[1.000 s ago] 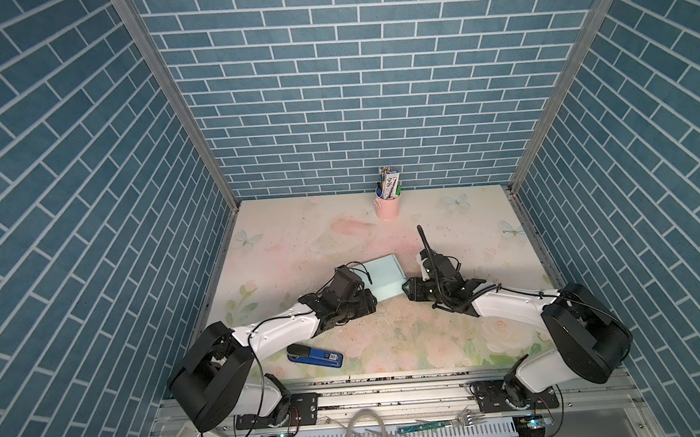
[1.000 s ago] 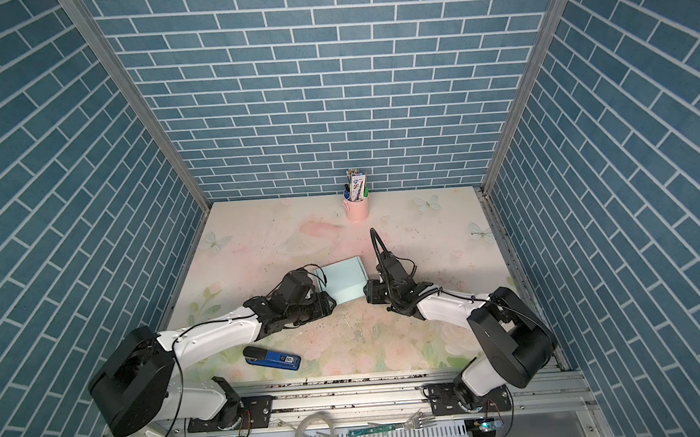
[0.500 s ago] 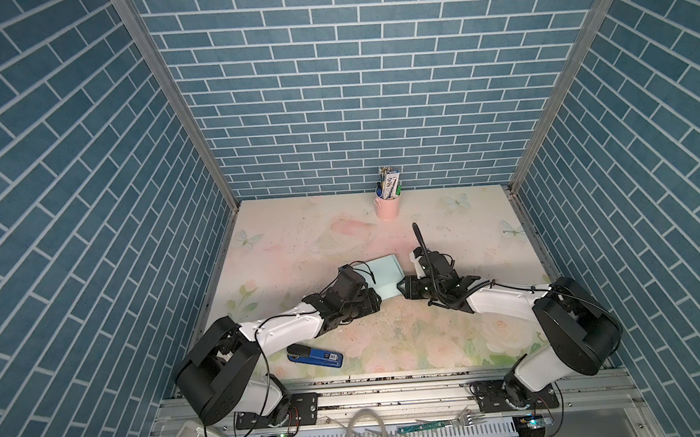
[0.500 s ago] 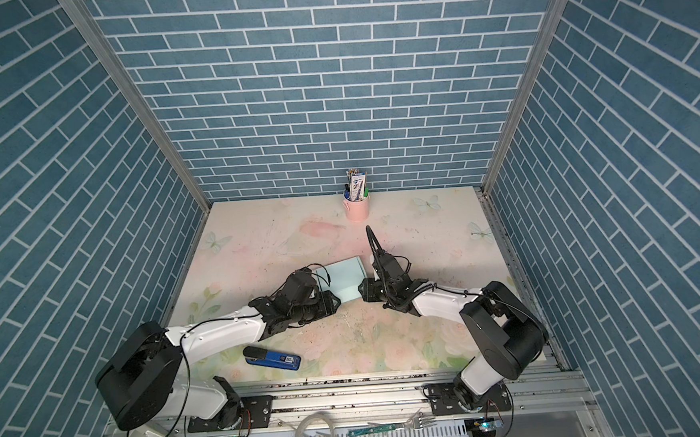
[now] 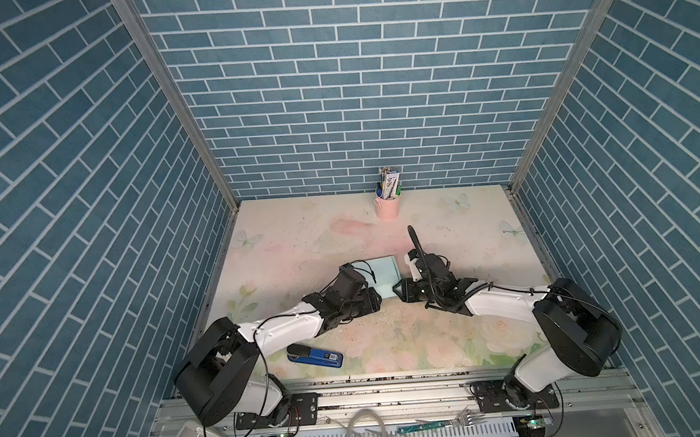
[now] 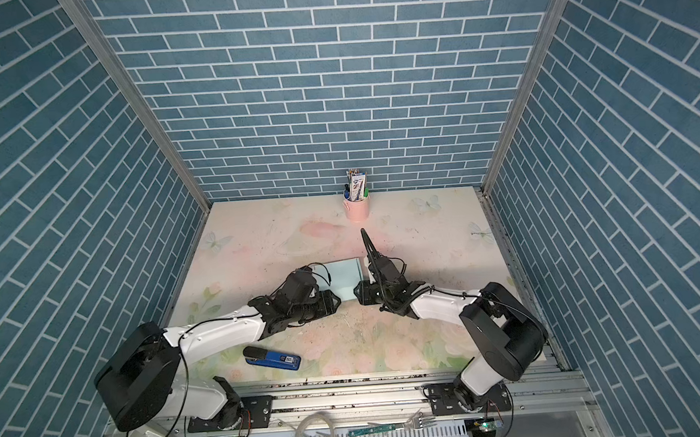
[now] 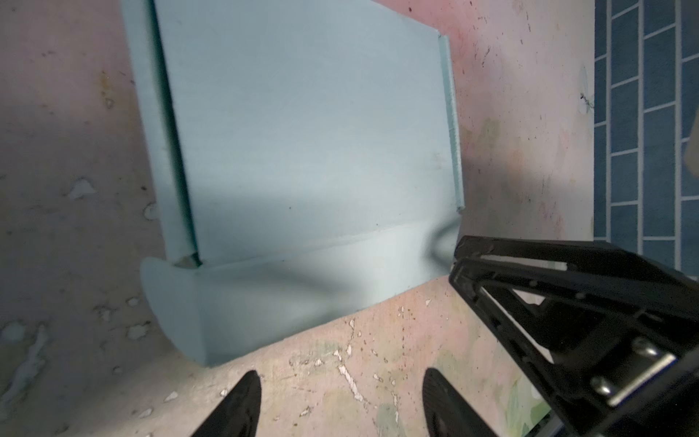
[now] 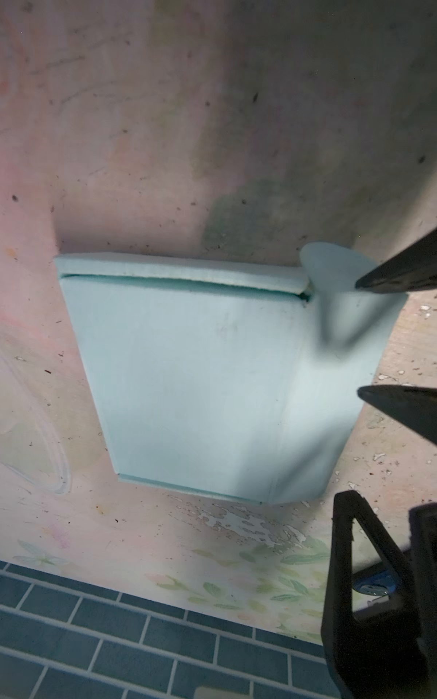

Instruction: Fold the paper box

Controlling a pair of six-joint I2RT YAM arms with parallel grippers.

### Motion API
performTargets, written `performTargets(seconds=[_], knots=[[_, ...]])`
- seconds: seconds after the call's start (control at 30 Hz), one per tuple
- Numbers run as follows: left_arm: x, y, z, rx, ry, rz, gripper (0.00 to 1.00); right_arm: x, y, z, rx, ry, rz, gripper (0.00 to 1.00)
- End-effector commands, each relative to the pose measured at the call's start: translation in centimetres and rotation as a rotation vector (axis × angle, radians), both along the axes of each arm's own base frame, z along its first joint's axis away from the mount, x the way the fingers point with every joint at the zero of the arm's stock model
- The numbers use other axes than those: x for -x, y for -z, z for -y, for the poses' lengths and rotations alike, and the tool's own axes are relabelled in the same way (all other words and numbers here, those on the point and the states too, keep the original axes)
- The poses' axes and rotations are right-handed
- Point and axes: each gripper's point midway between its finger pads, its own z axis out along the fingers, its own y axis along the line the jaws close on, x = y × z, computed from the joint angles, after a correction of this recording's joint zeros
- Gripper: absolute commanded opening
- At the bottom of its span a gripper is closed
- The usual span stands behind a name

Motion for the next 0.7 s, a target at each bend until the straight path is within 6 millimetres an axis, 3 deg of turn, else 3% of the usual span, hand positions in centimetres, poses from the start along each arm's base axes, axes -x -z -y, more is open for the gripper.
performTargets(seconds=[0.0, 0.13, 0.37, 0.5, 0.67], knots=[[-0.3, -2.4, -0.8, -0.053, 0.012, 0.056, 0.70, -0.2, -1.2, 0.9, 0.020, 0.036, 0.041, 0.41], [0.1, -3.2, -3.5, -0.156, -0.018, 0.076, 0.70, -0.4, -1.1, 2.1, 0.052, 0.073, 0.068, 0.41], [-0.7, -2.2, -6.4, -0.193, -0.072, 0.077, 0.71, -0.7, -0.7, 1.3, 0.031, 0.057, 0.067, 0.42], [-1.5, -1.4, -6.7, -0.170, -0.073, 0.085, 0.71, -0.9, -0.5, 0.8, 0.027, 0.046, 0.068, 0.42], [-2.5, -0.9, -5.3, -0.125, -0.042, 0.099, 0.70, -1.0, 0.1, 0.5, 0.035, 0.035, 0.059, 0.42]])
